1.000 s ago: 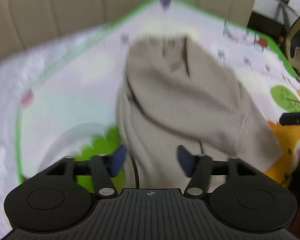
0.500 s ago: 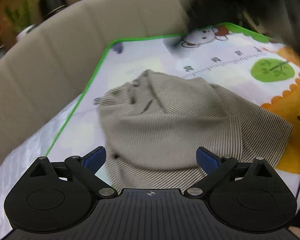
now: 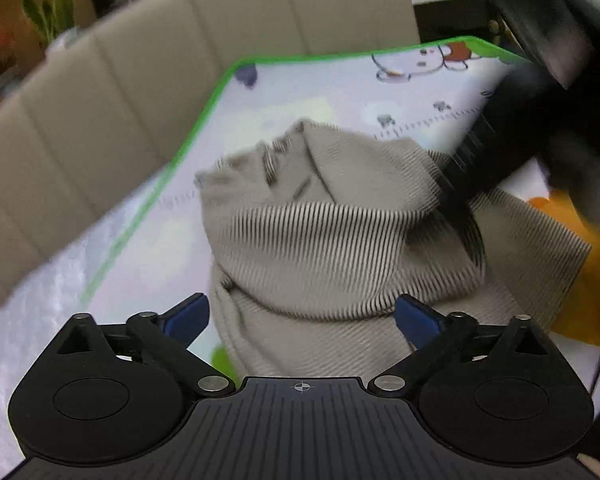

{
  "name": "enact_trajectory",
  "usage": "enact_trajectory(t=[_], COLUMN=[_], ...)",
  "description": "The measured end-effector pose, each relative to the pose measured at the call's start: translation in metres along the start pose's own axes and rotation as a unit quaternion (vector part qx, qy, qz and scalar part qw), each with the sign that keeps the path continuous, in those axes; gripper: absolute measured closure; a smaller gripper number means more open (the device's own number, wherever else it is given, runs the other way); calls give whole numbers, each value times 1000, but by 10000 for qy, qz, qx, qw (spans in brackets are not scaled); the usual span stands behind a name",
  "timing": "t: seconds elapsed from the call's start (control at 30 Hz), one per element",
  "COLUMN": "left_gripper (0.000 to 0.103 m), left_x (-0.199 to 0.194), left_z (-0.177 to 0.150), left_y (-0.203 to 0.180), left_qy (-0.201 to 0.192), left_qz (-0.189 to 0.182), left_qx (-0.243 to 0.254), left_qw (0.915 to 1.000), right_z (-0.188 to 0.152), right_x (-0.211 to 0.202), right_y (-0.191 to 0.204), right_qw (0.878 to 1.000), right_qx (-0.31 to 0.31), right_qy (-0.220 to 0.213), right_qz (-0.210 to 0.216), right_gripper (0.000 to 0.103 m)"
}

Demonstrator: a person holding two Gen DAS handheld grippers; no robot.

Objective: Fold clothes

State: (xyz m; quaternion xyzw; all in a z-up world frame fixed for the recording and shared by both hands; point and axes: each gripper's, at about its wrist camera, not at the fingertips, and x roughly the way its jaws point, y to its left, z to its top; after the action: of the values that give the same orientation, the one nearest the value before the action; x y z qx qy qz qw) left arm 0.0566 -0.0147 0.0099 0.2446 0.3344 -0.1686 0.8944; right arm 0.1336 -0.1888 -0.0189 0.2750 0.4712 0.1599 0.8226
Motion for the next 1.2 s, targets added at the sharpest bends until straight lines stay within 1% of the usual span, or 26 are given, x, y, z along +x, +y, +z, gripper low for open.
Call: enact_trajectory(t=[0.07,0.13,0.2,0.3,0.33,0.37,0.4,0.43,0.47,0.5,0.53,0.6,0.67,0.7,0.73,0.8,0.83,0.87,0.9,0.97,1.03,1.07,1.1,1.13,1.17,1.2], left_gripper=[0,0,0,0,2,21,34,42,39,38,36,23,8,8,8,8,8,8,8,7,7,7,7,7,6,6], left_x=[3,15,32,66,76,87,97,105,110,113,116,123,131,135,139,144,145,143,138,129,115,105,93,80,72,69], left_z=[9,23,38,68,76,85,94,99,99,92,81,56,18,-2,-25,-69,-89,-104,-109,-111,-107,-103,-99,-93,-85,-76], left_y=[-3,-8,-13,-14,-2,18,38,66,103,138,171,234,280,295,308,317,317,314,310,302,293,287,279,272,261,246], left_qy=[-266,-498,-725,-1244,-1276,-1218,-1159,-1018,-815,-623,-437,-13,543,822,1074,1392,1430,1330,1220,1083,974,894,788,668,538,411], left_qz=[116,254,444,1113,1223,1290,1356,1408,1484,1601,1728,1841,1527,1264,984,319,-41,-242,-337,-522,-591,-536,-423,-245,-146,-155], left_qx=[1,-61,-87,74,-75,-342,-610,-1043,-1628,-2101,-2471,-3136,-3706,-4090,-4527,-5399,-5816,-6082,-6175,-6248,-6372,-6395,-6378,-6351,-6275,-6166], left_qw=[9996,9984,9963,9859,9842,9835,9821,9792,9720,9625,9525,9315,9145,9000,8797,8295,8008,7822,7763,7715,7622,7617,7650,7692,7766,7860], right_z=[34,66,89,105,107,107,106,105,104,99,92,73,51,34,17,-18,-36,-53,-70,-94,-112,-119,-126,-131,-127,-115], right_x=[-28,-61,-85,-96,-99,-102,-105,-108,-110,-112,-106,-89,-69,-53,-38,-16,-7,1,4,13,26,29,33,35,32,26], right_y=[37,65,84,107,114,119,121,122,123,126,124,112,95,83,72,61,58,55,58,65,66,64,62,60,59,56], right_qw=[9954,9879,9826,9771,9749,9726,9699,9669,9628,9585,9547,9533,9550,9579,9594,9565,9525,9470,9378,9168,8908,8834,8758,8699,8752,8918], right_qx=[-669,-926,-1024,-1318,-1451,-1589,-1706,-1818,-1917,-2046,-2229,-2500,-2687,-2707,-2717,-2843,-2953,-3091,-3341,-3839,-4333,-4460,-4586,-4682,-4606,-4306], right_qy=[-650,-1142,-1386,-1506,-1538,-1580,-1646,-1729,-1875,-1969,-1969,-1684,-1182,-811,-449,112,363,586,704,895,1060,1089,1118,1130,1068,971], right_qz=[219,501,698,725,693,625,556,473,343,233,94,-169,-416,-516,-603,-646,-653,-653,-625,-633,-863,-936,-1009,-1061,-1028,-990], right_gripper=[100,100,100,100,100,100,99,97,96,90,74,58,58,58,58,58,58,58,58,56,51,51,54,71,86,95])
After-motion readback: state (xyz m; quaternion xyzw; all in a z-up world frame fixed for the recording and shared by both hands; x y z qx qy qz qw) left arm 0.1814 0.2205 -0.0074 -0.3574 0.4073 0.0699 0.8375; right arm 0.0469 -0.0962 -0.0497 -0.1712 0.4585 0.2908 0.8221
